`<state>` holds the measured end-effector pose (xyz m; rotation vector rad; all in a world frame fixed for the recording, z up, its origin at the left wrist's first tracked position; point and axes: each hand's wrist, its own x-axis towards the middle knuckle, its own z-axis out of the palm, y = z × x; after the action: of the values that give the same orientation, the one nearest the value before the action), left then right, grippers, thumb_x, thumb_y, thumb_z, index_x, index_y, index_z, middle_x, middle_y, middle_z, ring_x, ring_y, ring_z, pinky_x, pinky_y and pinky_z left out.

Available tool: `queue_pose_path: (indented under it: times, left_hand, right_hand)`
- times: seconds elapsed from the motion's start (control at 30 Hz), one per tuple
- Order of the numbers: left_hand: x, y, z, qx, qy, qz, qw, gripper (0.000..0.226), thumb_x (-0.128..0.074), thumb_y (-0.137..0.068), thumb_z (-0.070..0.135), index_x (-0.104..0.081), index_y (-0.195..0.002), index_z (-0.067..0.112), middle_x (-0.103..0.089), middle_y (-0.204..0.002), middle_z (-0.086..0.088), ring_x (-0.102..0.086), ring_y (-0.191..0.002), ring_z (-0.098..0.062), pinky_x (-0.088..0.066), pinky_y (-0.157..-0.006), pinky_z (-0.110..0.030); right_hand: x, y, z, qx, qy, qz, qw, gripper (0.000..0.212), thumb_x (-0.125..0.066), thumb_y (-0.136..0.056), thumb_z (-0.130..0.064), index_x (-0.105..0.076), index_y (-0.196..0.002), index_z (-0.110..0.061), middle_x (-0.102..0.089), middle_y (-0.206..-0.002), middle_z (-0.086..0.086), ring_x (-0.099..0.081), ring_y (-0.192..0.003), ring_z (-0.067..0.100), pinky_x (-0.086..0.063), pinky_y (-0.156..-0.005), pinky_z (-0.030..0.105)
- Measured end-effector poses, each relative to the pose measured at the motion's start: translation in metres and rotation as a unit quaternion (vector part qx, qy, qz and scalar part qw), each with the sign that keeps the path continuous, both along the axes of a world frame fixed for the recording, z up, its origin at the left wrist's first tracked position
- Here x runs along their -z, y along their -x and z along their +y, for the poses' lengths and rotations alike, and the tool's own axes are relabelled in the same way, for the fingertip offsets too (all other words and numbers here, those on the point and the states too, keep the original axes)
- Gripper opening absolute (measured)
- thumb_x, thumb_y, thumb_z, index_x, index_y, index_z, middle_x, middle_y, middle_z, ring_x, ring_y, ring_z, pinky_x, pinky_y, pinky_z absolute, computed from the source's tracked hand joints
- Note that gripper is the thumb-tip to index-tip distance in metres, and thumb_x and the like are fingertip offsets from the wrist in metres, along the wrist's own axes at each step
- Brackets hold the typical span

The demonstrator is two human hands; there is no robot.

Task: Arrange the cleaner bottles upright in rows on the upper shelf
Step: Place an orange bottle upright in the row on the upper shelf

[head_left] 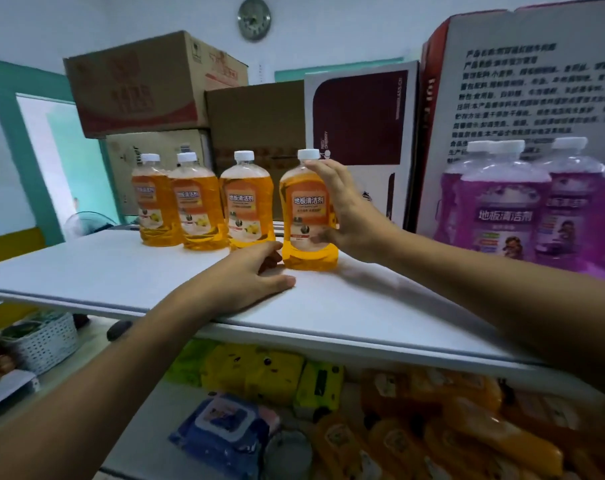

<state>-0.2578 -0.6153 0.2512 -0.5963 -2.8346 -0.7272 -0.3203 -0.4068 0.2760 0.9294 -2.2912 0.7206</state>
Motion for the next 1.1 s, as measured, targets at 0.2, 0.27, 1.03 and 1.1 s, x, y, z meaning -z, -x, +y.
queue_pose_path:
  times: [0.2, 0.27, 1.03, 1.1]
  left_hand:
    - [0.006, 0.012, -0.007, 0.041, -0.038, 0.005, 0.998, 0.065, -0.063, -0.091, 0.04, -0.038, -0.146, 0.017, -0.055, -0.136, 0.0, -0.053, -0.122, -0.014, -0.043, -0.106, -0.034]
    - [0.007, 0.013, -0.011, 0.044, -0.048, 0.011, 0.998, 0.061, -0.061, -0.091, 0.045, -0.043, -0.142, 0.018, -0.059, -0.128, 0.002, -0.056, -0.117, -0.015, -0.045, -0.102, -0.034]
    - [0.186, -0.144, 0.025, 0.13, -0.378, -0.184, 0.898, 0.024, -0.059, -0.09, 0.034, -0.06, -0.113, 0.036, -0.068, -0.104, 0.021, -0.062, -0.1, 0.009, -0.052, -0.081, -0.016]
    - [0.219, -0.135, 0.033, 0.079, -0.364, -0.234, 0.898, 0.014, -0.061, -0.092, 0.029, -0.06, -0.104, 0.037, -0.068, -0.1, 0.02, -0.062, -0.094, 0.012, -0.05, -0.085, -0.016]
  right_hand:
    - [0.0, 0.003, -0.011, 0.059, -0.019, 0.014, 0.998, 0.101, -0.079, -0.078, 0.002, -0.018, -0.155, -0.019, -0.01, -0.162, 0.01, -0.021, -0.144, 0.018, -0.028, -0.11, 0.01]
    - [-0.004, -0.002, -0.011, 0.086, -0.048, -0.006, 0.995, 0.103, -0.078, -0.08, -0.001, -0.013, -0.157, -0.022, -0.003, -0.165, 0.01, -0.015, -0.151, 0.027, -0.028, -0.119, 0.034]
    - [0.215, -0.264, 0.023, 0.147, 0.361, -0.248, 0.887, 0.03, -0.063, -0.096, -0.013, -0.064, -0.123, -0.024, -0.068, -0.119, -0.007, -0.064, -0.114, 0.011, -0.055, -0.097, 0.039]
    - [0.24, -0.246, 0.022, 0.165, 0.37, -0.293, 0.866, 0.027, -0.065, -0.095, -0.016, -0.066, -0.12, -0.024, -0.07, -0.116, -0.007, -0.064, -0.112, 0.009, -0.054, -0.097, 0.034]
